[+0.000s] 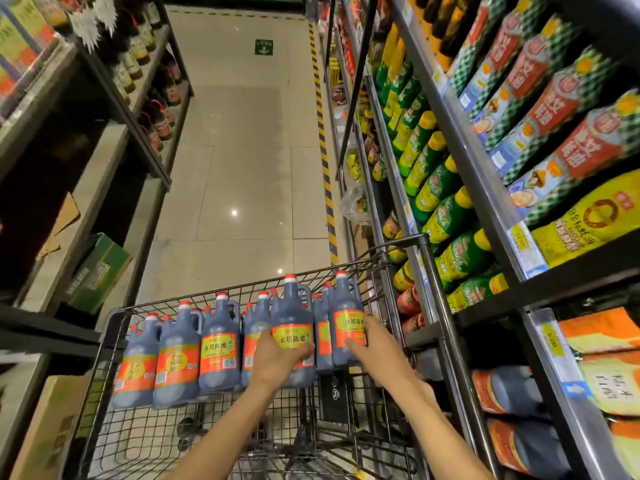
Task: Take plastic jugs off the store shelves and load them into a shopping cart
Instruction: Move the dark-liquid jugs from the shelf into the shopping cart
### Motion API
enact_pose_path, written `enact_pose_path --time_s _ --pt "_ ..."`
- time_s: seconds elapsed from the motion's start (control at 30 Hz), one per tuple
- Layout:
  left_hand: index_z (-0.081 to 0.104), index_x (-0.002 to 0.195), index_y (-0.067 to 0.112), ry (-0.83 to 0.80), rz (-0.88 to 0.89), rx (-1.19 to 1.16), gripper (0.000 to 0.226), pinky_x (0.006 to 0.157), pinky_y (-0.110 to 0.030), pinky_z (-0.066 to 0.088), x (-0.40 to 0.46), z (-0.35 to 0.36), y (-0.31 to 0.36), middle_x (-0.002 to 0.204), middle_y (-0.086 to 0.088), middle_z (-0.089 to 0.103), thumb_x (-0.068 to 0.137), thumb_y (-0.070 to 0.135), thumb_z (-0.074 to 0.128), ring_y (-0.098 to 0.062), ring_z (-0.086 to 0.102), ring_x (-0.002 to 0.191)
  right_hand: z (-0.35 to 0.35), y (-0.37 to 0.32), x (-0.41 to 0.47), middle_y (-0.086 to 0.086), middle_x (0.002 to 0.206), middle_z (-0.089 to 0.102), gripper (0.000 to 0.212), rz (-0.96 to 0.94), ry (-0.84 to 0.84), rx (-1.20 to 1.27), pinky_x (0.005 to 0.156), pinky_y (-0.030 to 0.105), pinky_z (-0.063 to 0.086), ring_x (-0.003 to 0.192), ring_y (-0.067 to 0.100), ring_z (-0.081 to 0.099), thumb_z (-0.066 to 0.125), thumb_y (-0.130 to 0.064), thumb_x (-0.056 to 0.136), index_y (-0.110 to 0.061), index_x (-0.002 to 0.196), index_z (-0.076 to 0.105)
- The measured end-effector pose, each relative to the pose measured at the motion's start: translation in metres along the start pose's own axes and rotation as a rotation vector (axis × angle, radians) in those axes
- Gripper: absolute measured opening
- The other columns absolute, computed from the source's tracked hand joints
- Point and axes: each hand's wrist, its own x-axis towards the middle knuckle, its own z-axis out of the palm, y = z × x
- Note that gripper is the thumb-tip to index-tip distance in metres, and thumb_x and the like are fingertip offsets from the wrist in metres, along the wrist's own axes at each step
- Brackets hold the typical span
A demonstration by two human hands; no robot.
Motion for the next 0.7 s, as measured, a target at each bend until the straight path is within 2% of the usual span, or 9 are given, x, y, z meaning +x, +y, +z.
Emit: enact_pose_path --time_s 0.07,0.13,0.2,0.23,0.3,0.37,0.47,0.57,0.7 --pt "0.060 0.099 0.023 0.015 0.039 -0.044 0.042 0.057 -0.012 0.051 -0.015 -0.015 -0.002 0.084 0.002 0.074 0.073 0.013 0.091 -0.014 0.073 0.078 0.027 0.023 0.034 -0.002 0.114 0.062 0.055 0.078 -0.032 0.040 0.086 0.047 0.059 0.104 0.022 0.068 0.057 -0.059 0.082 -0.028 0.127 0.050" --pt "0.063 0.105 0.019 0.029 0.069 -0.062 0.046 0.059 -0.015 0.053 -0.024 -0.026 -0.009 0.085 -0.001 0.075 0.070 0.018 0.093 -0.016 0.075 0.082 0.039 0.013 0.040 0.006 0.120 0.063 0.058 0.155 -0.053 0.045 0.094 0.051 0.056 0.114 0.029 0.065 0.053 -0.059 0.087 -0.024 0.133 0.048" --pt "0.061 0.102 0.018 0.047 0.075 -0.087 0.043 0.059 -0.015 0.053 -0.035 -0.036 -0.011 0.085 -0.001 0.075 0.072 0.013 0.091 -0.007 0.074 0.077 0.042 -0.005 0.033 0.014 0.140 0.054 0.054 0.225 0.065 -0.060 0.105 0.050 0.047 0.132 0.035 0.050 0.049 -0.049 0.100 -0.017 0.143 0.044" --pt "0.060 0.103 0.019 0.054 0.073 -0.105 0.044 0.060 -0.015 0.054 -0.037 -0.040 -0.015 0.088 -0.001 0.075 0.073 0.013 0.091 -0.006 0.074 0.077 0.046 -0.006 0.036 0.016 0.145 0.049 0.054 0.266 0.138 -0.115 0.106 0.049 0.043 0.134 0.036 0.045 0.049 -0.047 0.103 -0.014 0.145 0.043" --pt "0.057 0.108 0.023 0.048 0.064 -0.139 0.050 0.065 -0.019 0.054 -0.041 -0.046 -0.021 0.095 -0.001 0.075 0.072 0.017 0.092 -0.011 0.074 0.084 0.050 -0.012 0.037 0.016 0.142 0.049 0.060 0.310 0.194 -0.151 0.102 0.045 0.043 0.130 0.035 0.044 0.056 -0.052 0.099 -0.010 0.141 0.046" --pt "0.054 0.107 0.027 0.067 0.061 -0.138 0.051 0.065 -0.017 0.053 -0.043 -0.052 -0.024 0.096 0.000 0.074 0.073 0.017 0.091 -0.009 0.073 0.083 0.058 -0.014 0.045 0.018 0.139 0.048 0.074 0.340 0.183 -0.125 0.101 0.043 0.044 0.129 0.036 0.043 0.066 -0.059 0.090 -0.006 0.139 0.048" --pt "0.054 0.111 0.025 0.084 0.060 -0.147 0.052 0.061 -0.013 0.052 -0.043 -0.057 -0.027 0.097 0.002 0.074 0.074 0.018 0.090 -0.003 0.072 0.080 0.068 -0.015 0.063 0.023 0.142 0.047 0.084 0.408 0.129 0.121 0.094 0.042 0.047 0.128 0.041 0.050 0.080 -0.050 0.082 -0.001 0.141 0.044" --pt "0.054 0.112 0.024 0.080 0.068 -0.152 0.052 0.061 -0.013 0.053 -0.041 -0.061 -0.029 0.099 0.001 0.074 0.075 0.017 0.090 0.000 0.072 0.079 0.073 -0.012 0.078 0.019 0.131 0.061 0.096 0.416 0.058 0.389 0.092 0.040 0.053 0.114 0.035 0.064 0.090 -0.052 0.063 -0.001 0.135 0.051" --pt "0.054 0.120 0.024 0.079 0.063 -0.161 0.059 0.064 -0.012 0.053 -0.039 -0.069 -0.033 0.103 0.003 0.075 0.074 0.021 0.091 0.000 0.072 0.084 0.076 -0.012 0.087 0.019 0.130 0.063 0.078 0.440 0.069 0.477 0.090 0.039 0.052 0.114 0.034 0.064 0.092 -0.035 0.073 -0.001 0.133 0.056"
